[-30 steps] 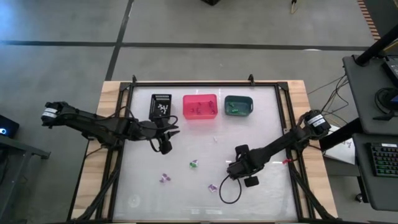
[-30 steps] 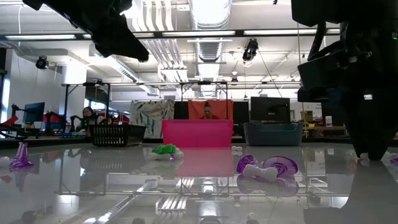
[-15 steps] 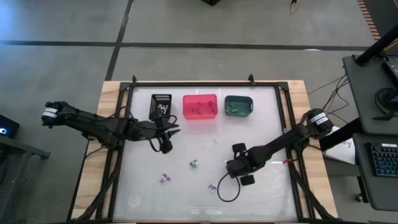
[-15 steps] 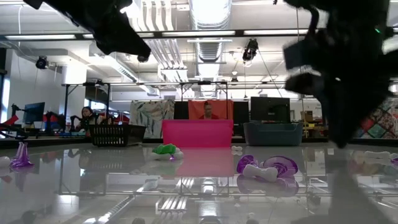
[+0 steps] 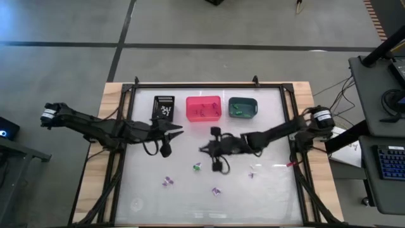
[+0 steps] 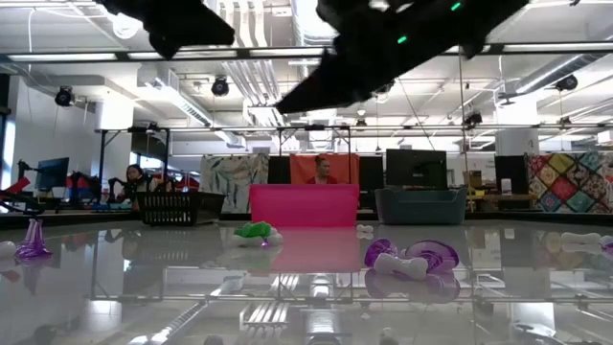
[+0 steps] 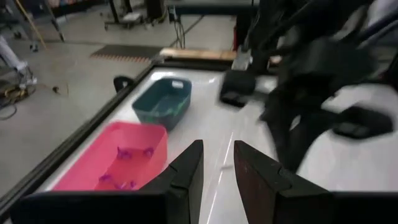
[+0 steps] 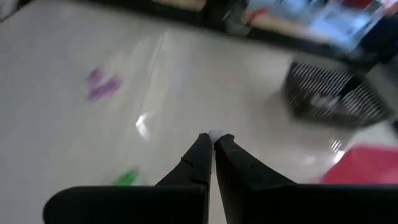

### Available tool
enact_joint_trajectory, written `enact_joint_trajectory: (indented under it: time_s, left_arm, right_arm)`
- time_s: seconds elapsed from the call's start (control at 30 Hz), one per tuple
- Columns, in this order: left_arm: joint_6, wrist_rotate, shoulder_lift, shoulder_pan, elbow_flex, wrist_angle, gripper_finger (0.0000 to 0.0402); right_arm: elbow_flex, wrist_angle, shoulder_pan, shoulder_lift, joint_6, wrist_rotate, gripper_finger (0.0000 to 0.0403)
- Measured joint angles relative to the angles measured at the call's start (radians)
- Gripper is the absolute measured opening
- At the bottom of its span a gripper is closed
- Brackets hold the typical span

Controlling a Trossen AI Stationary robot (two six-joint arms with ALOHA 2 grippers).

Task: Sort Halloween decoration
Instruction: Put the white bone toy into the black bin

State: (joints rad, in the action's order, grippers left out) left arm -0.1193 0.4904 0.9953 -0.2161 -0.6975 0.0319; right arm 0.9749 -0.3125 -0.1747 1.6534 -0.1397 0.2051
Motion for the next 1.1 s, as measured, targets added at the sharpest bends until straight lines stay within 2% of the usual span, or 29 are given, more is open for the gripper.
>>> enact_joint_trajectory:
  time_s: [0.13, 0.27, 0.47, 0.8, 1.1]
  left_arm:
    - [0.01, 0.0, -0.074, -0.003, 0.0, -0.001, 0.0072]
    - [0.022, -0.001, -0.144, -0.003, 0.0, 0.011, 0.0072]
    - [0.022, -0.001, -0.223, -0.004, 0.0, 0.045, 0.0072]
    - [0.022, -0.002, -0.25, -0.004, 0.0, 0.071, 0.0072]
    - [0.015, -0.003, -0.252, -0.004, 0.0, 0.087, 0.0072]
  right_arm:
    - [0.019, -0.225, 0.096, 0.089, -0.021, -0.028, 0.0009]
    - [0.09, -0.324, 0.183, 0.185, 0.02, -0.053, 0.0009]
    - [0.253, -0.329, 0.268, 0.315, 0.068, -0.092, 0.0009]
    - [0.544, -0.321, 0.338, 0.518, 0.171, -0.102, 0.0009]
    - [0.623, -0.306, 0.358, 0.595, 0.2, -0.1, 0.0009]
